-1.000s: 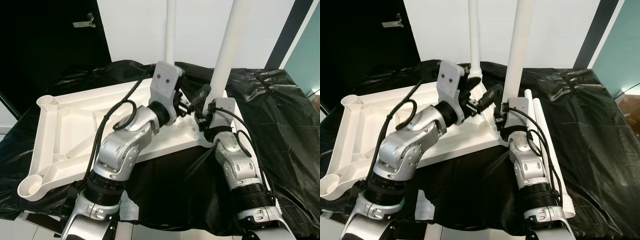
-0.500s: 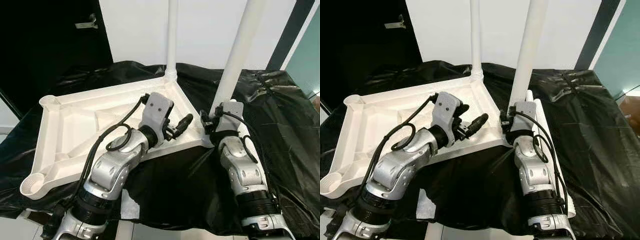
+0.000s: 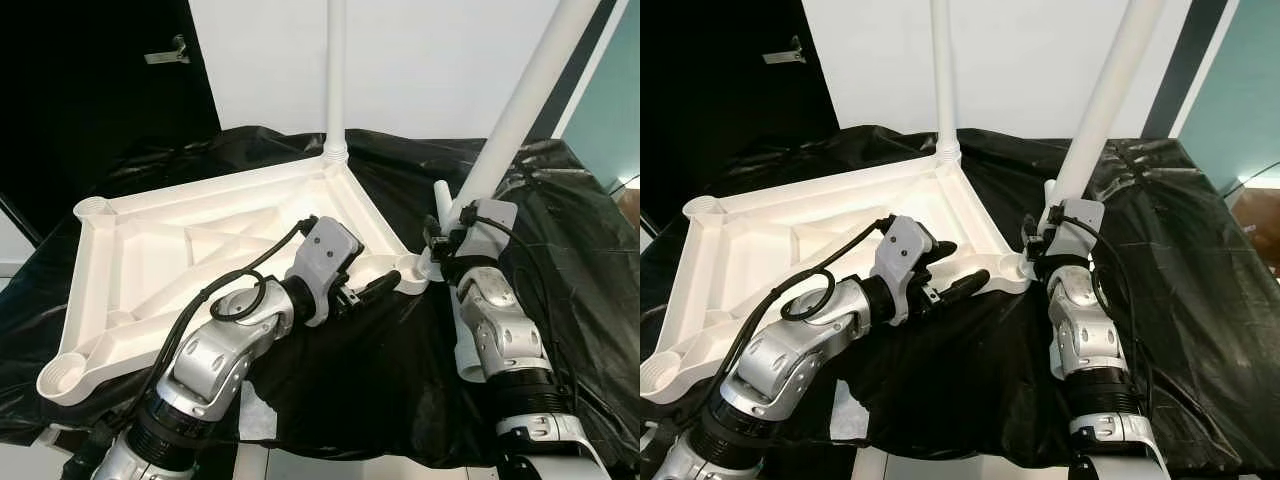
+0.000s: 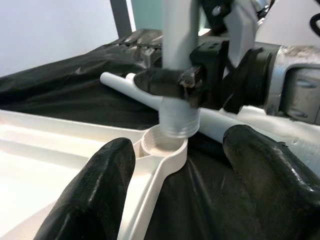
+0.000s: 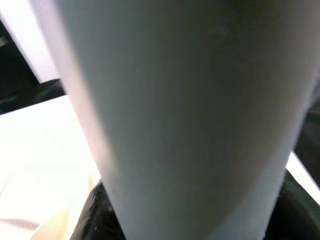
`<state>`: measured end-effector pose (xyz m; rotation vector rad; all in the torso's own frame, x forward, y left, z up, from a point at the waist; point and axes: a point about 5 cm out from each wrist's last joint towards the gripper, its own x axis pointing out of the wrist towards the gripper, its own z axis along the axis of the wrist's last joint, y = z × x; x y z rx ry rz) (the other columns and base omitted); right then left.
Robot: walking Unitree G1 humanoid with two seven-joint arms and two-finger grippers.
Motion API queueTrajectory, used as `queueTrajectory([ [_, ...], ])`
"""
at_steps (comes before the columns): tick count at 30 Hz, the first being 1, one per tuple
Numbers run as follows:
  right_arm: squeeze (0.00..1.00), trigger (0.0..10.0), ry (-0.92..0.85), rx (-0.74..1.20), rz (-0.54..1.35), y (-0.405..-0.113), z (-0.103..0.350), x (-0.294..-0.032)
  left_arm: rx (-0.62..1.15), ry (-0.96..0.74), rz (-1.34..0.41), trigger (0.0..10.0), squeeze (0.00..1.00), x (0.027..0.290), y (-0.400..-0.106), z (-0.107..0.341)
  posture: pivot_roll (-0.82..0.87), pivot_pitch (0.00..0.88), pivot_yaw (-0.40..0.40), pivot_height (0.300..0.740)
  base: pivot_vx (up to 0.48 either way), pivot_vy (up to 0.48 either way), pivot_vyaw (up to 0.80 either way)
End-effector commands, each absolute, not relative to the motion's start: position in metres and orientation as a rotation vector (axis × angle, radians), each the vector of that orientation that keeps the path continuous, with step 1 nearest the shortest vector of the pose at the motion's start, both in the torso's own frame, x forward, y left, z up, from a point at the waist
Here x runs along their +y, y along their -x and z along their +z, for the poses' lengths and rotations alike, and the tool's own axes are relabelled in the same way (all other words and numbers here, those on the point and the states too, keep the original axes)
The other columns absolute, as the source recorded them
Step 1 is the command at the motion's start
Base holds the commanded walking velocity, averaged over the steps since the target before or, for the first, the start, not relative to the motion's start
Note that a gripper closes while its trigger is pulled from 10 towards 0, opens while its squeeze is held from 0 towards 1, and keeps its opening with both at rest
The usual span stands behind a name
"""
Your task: Building children table
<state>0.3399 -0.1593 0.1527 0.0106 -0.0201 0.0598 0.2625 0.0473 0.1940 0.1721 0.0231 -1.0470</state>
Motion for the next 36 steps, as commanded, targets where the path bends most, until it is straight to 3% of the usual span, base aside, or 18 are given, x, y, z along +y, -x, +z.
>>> queueTrajectory([
  [1,0.0,10.0,0.018,0.049,0.144,-0.339,0.138,-0.145,0.035,-0.191,-1.072,10.0,0.0,0.045,-0.26,0.193,-0.03,0.007,0.025,0.74,0.0,0.0,0.0],
  [13,0.0,10.0,0.043,0.062,0.201,-0.343,0.135,-0.133,0.028,-0.191,-1.083,10.0,0.0,0.044,-0.257,0.194,-0.02,0.01,0.02,0.74,0.0,0.0,0.0],
  [25,0.0,10.0,-0.049,0.107,0.066,-0.344,0.125,-0.161,0.025,-0.191,-1.093,10.0,0.0,0.045,-0.255,0.195,-0.03,0.011,0.028,0.74,0.0,0.0,0.0],
  [36,0.0,10.0,0.175,0.096,0.236,-0.331,0.105,-0.14,0.023,-0.199,-1.093,10.0,0.0,0.047,-0.256,0.196,-0.01,0.003,0.025,0.74,0.0,0.0,0.0],
])
